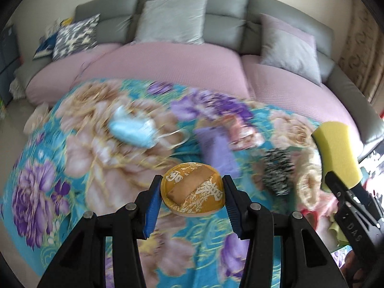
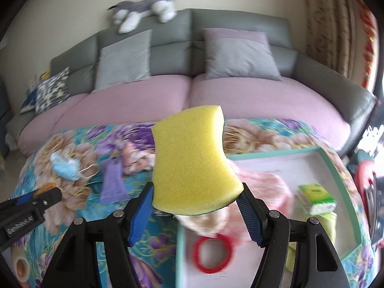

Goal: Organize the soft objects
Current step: 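Carry the orange pouch and yellow sponge over the tray, then lower the pouch and sponge into the tray and open both tools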

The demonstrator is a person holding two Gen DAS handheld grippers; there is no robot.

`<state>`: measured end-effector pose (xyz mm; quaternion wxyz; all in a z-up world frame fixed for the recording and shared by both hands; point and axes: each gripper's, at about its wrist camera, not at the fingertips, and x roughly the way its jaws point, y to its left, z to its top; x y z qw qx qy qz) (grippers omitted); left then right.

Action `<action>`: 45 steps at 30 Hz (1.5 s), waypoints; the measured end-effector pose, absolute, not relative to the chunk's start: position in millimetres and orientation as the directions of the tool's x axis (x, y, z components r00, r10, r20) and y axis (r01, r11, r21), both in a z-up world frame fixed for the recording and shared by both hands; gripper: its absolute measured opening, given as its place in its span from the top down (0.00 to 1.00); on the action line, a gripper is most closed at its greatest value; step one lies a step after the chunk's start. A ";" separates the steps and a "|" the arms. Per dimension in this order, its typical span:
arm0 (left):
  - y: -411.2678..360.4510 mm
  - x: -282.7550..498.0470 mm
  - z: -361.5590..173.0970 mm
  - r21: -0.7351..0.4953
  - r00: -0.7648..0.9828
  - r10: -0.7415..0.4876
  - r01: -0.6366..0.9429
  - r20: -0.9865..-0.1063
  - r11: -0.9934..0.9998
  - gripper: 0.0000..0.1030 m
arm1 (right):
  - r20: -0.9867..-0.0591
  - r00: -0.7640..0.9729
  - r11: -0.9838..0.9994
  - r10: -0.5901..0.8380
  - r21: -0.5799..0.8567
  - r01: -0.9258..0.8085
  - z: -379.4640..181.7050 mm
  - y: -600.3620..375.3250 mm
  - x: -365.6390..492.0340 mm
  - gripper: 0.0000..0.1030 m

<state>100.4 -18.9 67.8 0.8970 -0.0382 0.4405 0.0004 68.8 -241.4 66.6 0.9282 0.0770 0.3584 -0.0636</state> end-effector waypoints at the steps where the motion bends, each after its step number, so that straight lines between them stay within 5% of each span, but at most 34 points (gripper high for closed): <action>1: -28.4 102.1 70.9 -0.064 0.618 -0.042 -0.014 -0.785 0.998 0.51 | -0.681 0.728 0.975 -0.074 0.104 0.196 64.4 -250.0 68.0 0.31; 20: -206.9 116.6 64.1 -0.072 0.558 -0.296 0.387 -0.775 0.919 0.51 | -0.804 0.587 0.869 -0.094 0.222 0.442 11.5 -361.0 53.7 0.31; 39: -253.9 136.3 35.5 -0.140 0.469 -0.381 0.470 -0.797 0.871 0.50 | -0.812 0.549 0.806 -0.200 0.183 0.563 9.4 -394.3 42.0 0.29; 43: -250.8 137.5 39.9 -0.144 0.472 -0.384 0.466 -0.794 0.873 0.28 | -0.809 0.548 0.802 -0.211 0.176 0.570 11.4 -396.4 39.8 0.25; 45: -248.9 136.8 43.6 -0.145 0.479 -0.384 0.463 -0.789 0.875 0.25 | -0.809 0.545 0.805 -0.221 0.164 0.570 12.7 -395.6 39.2 0.23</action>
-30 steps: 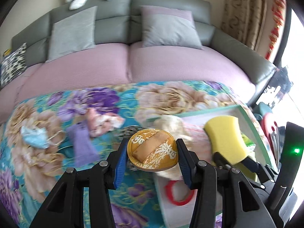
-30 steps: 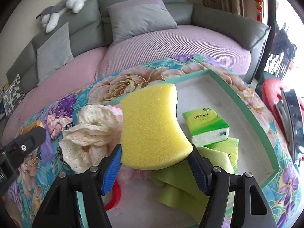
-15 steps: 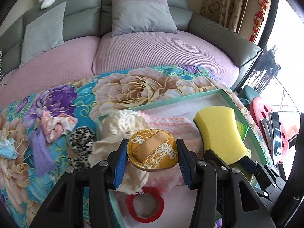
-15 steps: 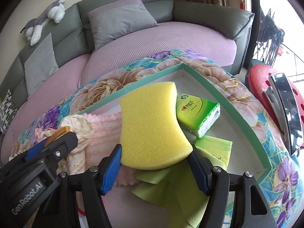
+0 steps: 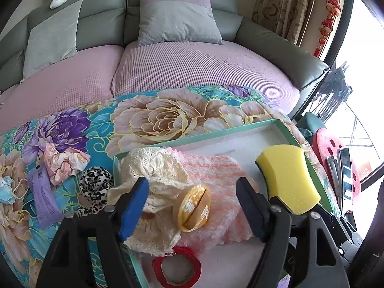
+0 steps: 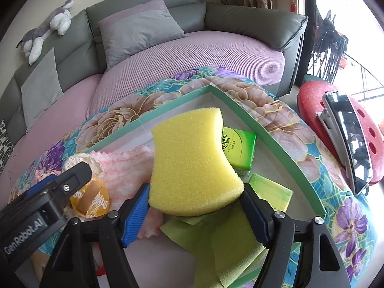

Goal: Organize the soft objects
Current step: 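Lower the pouch and sponge into the tray and open both tools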

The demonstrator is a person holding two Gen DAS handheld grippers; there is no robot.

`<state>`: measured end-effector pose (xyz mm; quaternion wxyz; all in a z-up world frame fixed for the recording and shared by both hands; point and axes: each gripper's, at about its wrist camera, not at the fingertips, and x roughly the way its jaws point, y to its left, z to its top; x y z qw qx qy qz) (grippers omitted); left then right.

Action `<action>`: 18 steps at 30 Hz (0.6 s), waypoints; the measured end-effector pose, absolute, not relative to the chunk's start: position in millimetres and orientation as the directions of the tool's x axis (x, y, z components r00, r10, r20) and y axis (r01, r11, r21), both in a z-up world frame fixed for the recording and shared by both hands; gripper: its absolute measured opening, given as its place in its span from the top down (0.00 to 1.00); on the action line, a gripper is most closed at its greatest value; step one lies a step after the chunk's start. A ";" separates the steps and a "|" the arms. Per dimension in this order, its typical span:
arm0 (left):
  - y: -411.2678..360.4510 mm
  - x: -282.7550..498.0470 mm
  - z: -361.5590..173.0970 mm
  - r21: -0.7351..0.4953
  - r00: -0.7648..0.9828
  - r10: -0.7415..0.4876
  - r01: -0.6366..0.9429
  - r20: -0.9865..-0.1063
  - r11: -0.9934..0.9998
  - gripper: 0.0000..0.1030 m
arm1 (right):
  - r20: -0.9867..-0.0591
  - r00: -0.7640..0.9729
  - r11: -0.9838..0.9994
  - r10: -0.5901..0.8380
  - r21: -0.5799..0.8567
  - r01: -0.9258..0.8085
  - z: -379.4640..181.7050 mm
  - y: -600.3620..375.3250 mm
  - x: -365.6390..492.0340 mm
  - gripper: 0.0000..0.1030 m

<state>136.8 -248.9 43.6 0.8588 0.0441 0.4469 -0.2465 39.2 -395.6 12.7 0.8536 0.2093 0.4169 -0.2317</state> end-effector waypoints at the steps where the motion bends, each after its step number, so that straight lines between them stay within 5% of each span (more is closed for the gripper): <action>1: -248.1 136.8 45.0 -0.145 0.479 -0.384 0.462 -0.789 0.875 0.25 | -0.807 0.544 0.808 -0.229 0.155 0.569 13.8 -395.1 39.1 0.20; 18: -215.9 141.0 64.6 -0.138 0.556 -0.334 0.364 -0.762 0.921 0.22 | -0.796 0.535 0.814 -0.284 0.094 0.573 22.9 -392.0 36.1 0.18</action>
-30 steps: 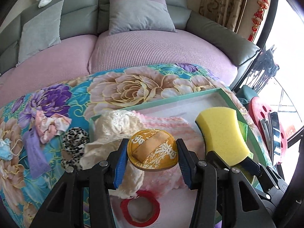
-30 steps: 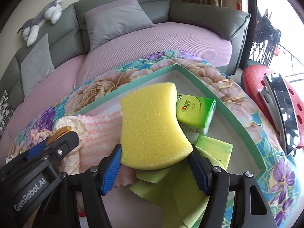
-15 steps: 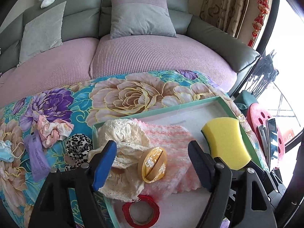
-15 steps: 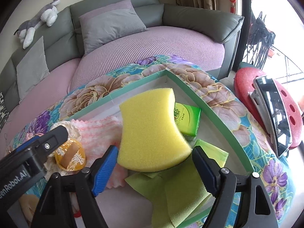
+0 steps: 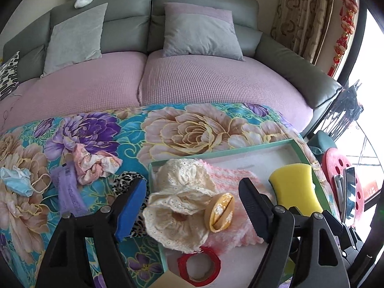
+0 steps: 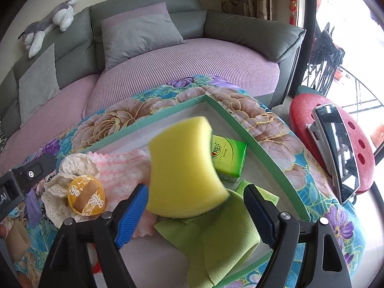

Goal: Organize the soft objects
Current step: 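Lower the pouch and sponge into the tray and open both tools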

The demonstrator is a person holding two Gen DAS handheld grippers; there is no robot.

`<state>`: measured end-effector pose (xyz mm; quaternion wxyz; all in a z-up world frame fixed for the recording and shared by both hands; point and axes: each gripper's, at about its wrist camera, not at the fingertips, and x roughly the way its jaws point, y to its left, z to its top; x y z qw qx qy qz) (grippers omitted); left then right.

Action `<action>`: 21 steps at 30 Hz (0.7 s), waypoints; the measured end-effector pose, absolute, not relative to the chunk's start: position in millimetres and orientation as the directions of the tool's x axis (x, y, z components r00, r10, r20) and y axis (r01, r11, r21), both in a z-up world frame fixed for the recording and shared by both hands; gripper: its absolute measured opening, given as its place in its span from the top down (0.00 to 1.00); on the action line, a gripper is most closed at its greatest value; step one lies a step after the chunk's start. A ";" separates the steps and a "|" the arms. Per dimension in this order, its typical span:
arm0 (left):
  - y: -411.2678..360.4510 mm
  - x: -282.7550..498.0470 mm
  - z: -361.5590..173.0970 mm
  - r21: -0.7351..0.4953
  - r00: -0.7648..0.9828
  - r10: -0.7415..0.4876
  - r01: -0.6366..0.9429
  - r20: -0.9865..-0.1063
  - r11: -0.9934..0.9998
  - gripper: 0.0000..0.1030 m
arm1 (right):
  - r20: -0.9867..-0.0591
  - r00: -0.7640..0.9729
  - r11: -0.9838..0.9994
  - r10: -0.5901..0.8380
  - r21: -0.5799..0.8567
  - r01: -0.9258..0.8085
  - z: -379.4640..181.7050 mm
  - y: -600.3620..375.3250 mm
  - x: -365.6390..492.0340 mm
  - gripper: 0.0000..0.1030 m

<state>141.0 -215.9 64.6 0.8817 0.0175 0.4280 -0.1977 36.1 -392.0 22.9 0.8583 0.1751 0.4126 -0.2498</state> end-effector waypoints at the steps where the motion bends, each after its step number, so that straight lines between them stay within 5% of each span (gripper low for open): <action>1: -213.8 141.0 65.0 -0.135 0.560 -0.328 0.359 -0.761 0.924 0.22 | -0.797 0.534 0.815 -0.284 0.093 0.572 22.8 -391.7 36.4 0.18; 21: -164.5 140.7 73.7 -0.139 0.619 -0.278 0.264 -0.735 0.954 0.22 | -0.784 0.536 0.841 -0.312 0.034 0.541 34.7 -371.4 42.7 0.18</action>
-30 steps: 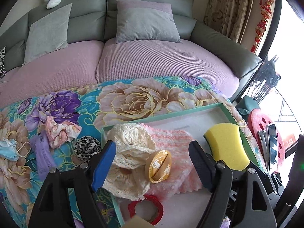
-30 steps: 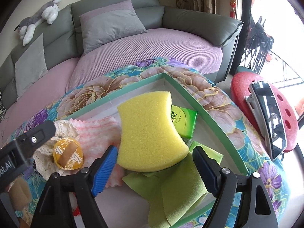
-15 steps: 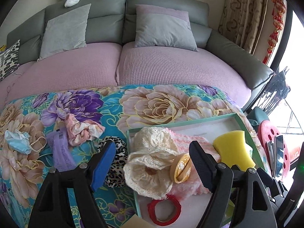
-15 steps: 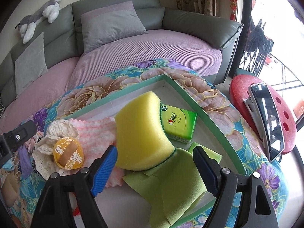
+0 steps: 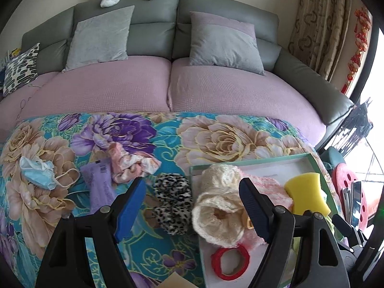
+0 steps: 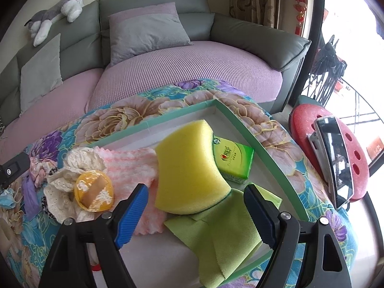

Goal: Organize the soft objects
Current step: 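Lower the pouch and sponge into the tray and open both tools, then move both tools back over the remaining pile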

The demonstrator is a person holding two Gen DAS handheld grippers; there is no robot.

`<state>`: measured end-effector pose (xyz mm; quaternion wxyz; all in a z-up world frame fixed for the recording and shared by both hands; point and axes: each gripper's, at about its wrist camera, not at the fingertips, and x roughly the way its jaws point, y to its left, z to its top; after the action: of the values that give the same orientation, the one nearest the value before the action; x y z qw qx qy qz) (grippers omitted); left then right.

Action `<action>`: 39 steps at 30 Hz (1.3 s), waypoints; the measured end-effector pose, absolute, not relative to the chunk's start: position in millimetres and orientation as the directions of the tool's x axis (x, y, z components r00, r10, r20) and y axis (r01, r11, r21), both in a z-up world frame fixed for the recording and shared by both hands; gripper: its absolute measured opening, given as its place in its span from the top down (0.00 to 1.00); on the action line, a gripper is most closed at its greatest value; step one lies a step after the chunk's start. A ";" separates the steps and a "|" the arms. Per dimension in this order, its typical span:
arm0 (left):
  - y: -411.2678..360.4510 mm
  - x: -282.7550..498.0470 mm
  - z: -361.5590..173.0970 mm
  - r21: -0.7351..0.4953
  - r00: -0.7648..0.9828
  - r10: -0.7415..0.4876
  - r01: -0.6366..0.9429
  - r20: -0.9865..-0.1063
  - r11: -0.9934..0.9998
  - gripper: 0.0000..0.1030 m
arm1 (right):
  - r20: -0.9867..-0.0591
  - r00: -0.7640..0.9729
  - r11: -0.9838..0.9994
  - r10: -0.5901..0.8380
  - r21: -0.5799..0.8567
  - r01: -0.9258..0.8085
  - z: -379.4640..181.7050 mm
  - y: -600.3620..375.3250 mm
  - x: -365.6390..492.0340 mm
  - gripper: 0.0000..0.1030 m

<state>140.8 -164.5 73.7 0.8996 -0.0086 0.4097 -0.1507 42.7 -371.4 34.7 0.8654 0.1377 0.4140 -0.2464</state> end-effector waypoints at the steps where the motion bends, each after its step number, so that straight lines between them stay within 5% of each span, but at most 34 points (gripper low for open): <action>1: -158.3 141.7 73.9 -0.139 0.623 -0.270 0.251 -0.734 0.958 0.22 | -0.778 0.546 0.844 -0.311 0.038 0.536 37.8 -368.2 42.8 0.18; 20: 51.7 140.9 66.1 -0.114 0.647 0.068 -0.235 -0.759 0.965 0.22 | -0.733 0.674 0.964 -0.096 0.101 0.248 52.0 -245.4 85.1 0.18; 39: 98.4 177.7 27.0 -0.233 0.627 0.001 -0.291 -0.779 0.928 0.22 | -0.714 0.691 0.986 0.111 0.168 0.015 36.7 -158.0 133.8 0.18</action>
<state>177.7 98.4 27.0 0.8855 -0.1709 0.4241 0.0826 133.8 -158.0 36.7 0.9160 0.0804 0.3921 0.0264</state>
